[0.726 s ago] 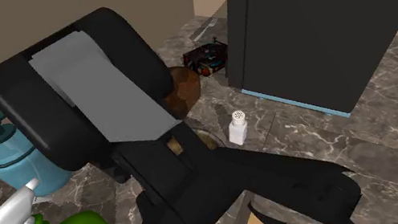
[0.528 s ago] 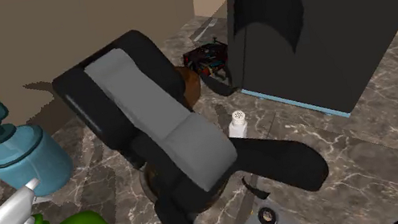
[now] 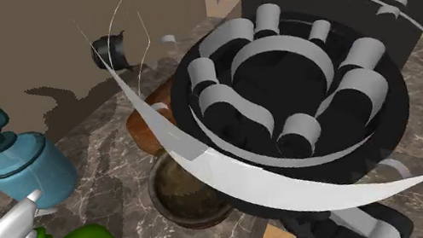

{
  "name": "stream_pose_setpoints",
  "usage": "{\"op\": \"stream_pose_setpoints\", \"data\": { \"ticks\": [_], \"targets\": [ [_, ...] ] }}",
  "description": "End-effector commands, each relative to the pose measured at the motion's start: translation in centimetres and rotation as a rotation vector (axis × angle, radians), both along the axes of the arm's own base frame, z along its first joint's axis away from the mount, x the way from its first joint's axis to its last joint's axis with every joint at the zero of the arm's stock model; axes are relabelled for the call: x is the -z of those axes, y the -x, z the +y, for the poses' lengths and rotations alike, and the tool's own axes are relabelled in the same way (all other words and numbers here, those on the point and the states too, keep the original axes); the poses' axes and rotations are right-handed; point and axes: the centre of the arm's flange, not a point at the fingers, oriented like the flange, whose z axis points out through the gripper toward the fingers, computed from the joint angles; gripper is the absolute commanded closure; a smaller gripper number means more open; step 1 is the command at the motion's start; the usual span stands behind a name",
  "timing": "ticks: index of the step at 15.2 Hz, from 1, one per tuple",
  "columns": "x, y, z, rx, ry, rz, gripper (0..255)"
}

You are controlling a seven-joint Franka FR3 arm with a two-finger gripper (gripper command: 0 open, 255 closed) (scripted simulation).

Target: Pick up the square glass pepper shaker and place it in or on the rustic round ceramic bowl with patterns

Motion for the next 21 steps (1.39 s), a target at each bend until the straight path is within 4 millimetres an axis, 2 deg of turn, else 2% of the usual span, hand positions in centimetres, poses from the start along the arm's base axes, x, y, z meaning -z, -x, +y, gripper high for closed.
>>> {"op": "stream_pose_setpoints", "data": {
  "ticks": [1,21],
  "targets": [
    [1.7,-1.5,1.2,0.002,-0.006,-0.010,0],
    [18.2,-15.8,14.6,0.009,-0.059,-0.086,0]
  ]
}}
